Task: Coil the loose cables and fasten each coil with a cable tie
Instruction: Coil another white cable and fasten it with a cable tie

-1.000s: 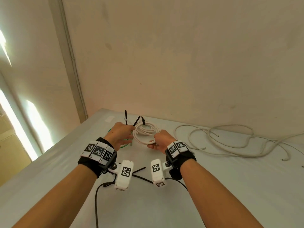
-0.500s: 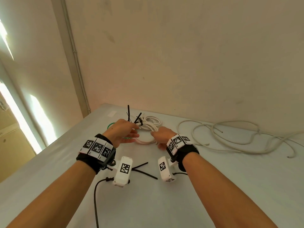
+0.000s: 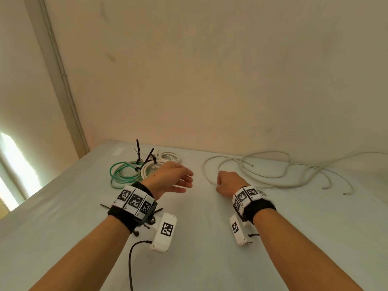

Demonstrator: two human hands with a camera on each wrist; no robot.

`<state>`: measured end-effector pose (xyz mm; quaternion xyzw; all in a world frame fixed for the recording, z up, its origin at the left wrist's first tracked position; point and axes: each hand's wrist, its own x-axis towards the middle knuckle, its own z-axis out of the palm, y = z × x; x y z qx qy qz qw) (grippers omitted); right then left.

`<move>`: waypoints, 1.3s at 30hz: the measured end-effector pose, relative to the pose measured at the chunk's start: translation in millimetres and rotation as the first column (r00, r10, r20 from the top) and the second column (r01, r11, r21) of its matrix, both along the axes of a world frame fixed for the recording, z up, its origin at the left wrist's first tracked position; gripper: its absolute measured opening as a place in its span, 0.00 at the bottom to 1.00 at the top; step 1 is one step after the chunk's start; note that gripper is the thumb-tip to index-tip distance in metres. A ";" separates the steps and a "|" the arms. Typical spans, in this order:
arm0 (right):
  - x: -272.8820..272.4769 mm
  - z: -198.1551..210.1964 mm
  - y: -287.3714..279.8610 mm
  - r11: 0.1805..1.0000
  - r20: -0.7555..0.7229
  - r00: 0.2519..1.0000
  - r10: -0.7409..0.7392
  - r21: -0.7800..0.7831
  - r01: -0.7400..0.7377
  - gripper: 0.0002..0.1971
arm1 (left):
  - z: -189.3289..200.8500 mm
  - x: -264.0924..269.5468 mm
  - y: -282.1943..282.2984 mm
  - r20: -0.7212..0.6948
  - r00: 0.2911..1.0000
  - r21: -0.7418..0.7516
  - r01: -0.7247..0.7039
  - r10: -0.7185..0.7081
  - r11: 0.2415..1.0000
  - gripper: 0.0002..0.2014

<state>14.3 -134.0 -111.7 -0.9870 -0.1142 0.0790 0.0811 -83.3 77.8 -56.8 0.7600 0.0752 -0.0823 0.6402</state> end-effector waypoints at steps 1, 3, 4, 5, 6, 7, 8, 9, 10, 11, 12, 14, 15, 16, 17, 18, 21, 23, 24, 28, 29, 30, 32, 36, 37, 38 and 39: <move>-1.0 -1.2 -0.4 1.000 0.001 1.000 0.010 -0.011 -0.010 0.14 | -1.3 0.2 -5.4 0.002 1.000 0.015 0.018 -0.018 1.000 0.10; -3.9 -3.4 0.2 0.999 0.009 0.999 0.031 -0.032 -0.031 0.16 | -3.0 1.7 -14.7 0.008 0.999 0.046 0.048 -0.048 0.998 0.09; -6.1 -4.9 1.1 0.998 0.010 0.999 0.040 -0.039 -0.040 0.17 | -3.4 2.5 -18.3 0.012 0.998 0.059 0.057 -0.058 0.997 0.09; -9.3 -5.7 0.9 0.998 0.005 0.999 0.044 -0.049 -0.044 0.17 | -3.9 3.4 -22.1 0.015 0.998 0.071 0.066 -0.067 0.995 0.08; -12.4 -6.3 0.5 0.997 0.002 0.999 0.049 -0.060 -0.049 0.17 | -4.1 3.9 -25.7 0.018 0.997 0.082 0.073 -0.075 0.994 0.08; -15.7 -6.0 -0.5 0.996 0.004 0.998 0.059 -0.073 -0.059 0.16 | -4.2 4.9 -29.1 0.019 0.996 0.091 0.080 -0.082 0.993 0.08; -19.2 -5.1 -2.1 0.994 0.007 0.997 0.071 -0.083 -0.071 0.14 | -4.2 5.4 -32.2 0.020 0.996 0.103 0.087 -0.090 0.991 0.08; -23.4 -2.9 -3.9 0.993 0.001 0.996 0.088 -0.083 -0.088 0.13 | -4.6 6.2 -34.7 0.021 0.995 0.117 0.095 -0.098 0.989 0.09; -27.6 -0.4 -6.2 0.991 -0.009 0.994 0.107 -0.075 -0.108 0.12 | -5.1 6.8 -37.0 0.021 0.994 0.132 0.102 -0.106 0.986 0.10; -32.2 2.0 -8.1 0.990 -0.024 0.992 0.126 -0.061 -0.127 0.12 | -5.7 7.4 -38.6 0.019 0.994 0.148 0.107 -0.111 0.983 0.10; -36.7 3.9 -9.9 0.989 -0.039 0.989 0.142 -0.044 -0.144 0.11 | -6.5 7.6 -40.3 0.013 0.994 0.164 0.107 -0.110 0.981 0.11; -43.8 8.5 -14.3 0.985 -0.066 0.983 0.174 -0.006 -0.175 0.10 | -9.2 9.4 -44.7 -0.011 0.995 0.216 0.097 -0.097 0.972 0.10; -46.0 11.5 -17.4 0.981 -0.075 0.979 0.192 0.037 -0.190 0.10 | -11.1 9.9 -47.1 -0.028 0.997 0.254 0.080 -0.075 0.964 0.10; -47.2 15.1 -20.7 0.974 -0.081 0.974 0.210 0.108 -0.201 0.09 | -12.4 10.4 -49.6 -0.040 0.999 0.295 0.047 -0.037 0.954 0.09; -48.9 20.3 -24.5 0.957 -0.084 0.970 0.226 0.206 -0.205 0.08 | -14.1 11.7 -52.2 -0.041 0.999 0.327 0.003 0.012 0.945 0.10; -51.4 25.6 -28.7 0.927 -0.083 0.968 0.238 0.318 -0.201 0.07 | -15.9 13.1 -54.3 -0.037 0.998 0.330 -0.041 0.057 0.943 0.12; -60.2 36.4 -42.6 0.816 -0.084 0.959 0.270 0.549 -0.182 0.06 | -16.6 21.2 -58.0 -0.064 0.992 -0.024 -0.111 0.110 0.994 0.15; -65.8 35.9 -48.6 0.799 -0.106 0.946 0.306 0.570 -0.195 0.06 | -9.7 24.5 -56.8 -0.089 0.993 -0.416 -0.106 0.075 0.903 0.11; -67.3 33.8 -50.3 0.792 -0.114 0.942 0.317 0.578 -0.197 0.05 | -6.1 26.9 -54.9 -0.095 0.993 -0.532 -0.112 0.072 0.839 0.08; -62.1 26.5 -60.9 0.811 -0.005 0.984 0.176 0.567 -0.142 0.10 | 7.3 34.0 -54.3 -0.033 0.986 -0.622 -0.147 0.162 0.769 0.09; -58.4 22.2 -65.2 0.859 0.031 0.994 0.101 0.501 -0.103 0.14 | 11.9 33.3 -54.4 0.016 0.983 -0.610 -0.134 0.181 0.781 0.11; -55.2 17.3 -70.1 0.895 0.043 0.999 0.027 0.444 -0.044 0.18 | 16.6 31.7 -54.0 0.066 0.979 -0.589 -0.118 0.193 0.799 0.11; -50.6 7.2 -80.9 0.916 0.028 0.997 -0.078 0.397 0.061 0.22 | 25.4 29.3 -51.8 0.149 0.966 -0.575 -0.089 0.210 0.814 0.11; -45.6 4.1 -92.2 0.939 0.047 0.995 -0.087 0.337 0.066 0.13 | 46.5 27.8 -47.9 0.234 0.925 -0.640 -0.086 0.300 0.764 0.11; -44.0 5.9 -92.6 0.941 0.043 0.995 -0.086 0.332 0.067 0.12 | 52.4 27.9 -47.6 0.242 0.914 -0.661 -0.091 0.326 0.745 0.11; -41.9 8.4 -92.3 0.942 0.034 0.996 -0.086 0.329 0.070 0.12 | 58.5 28.6 -47.3 0.253 0.903 -0.683 -0.087 0.347 0.725 0.11; -39.7 11.1 -91.9 0.943 0.018 0.996 -0.088 0.324 0.078 0.11 | 65.1 29.2 -46.8 0.269 0.893 -0.702 -0.075 0.361 0.708 0.11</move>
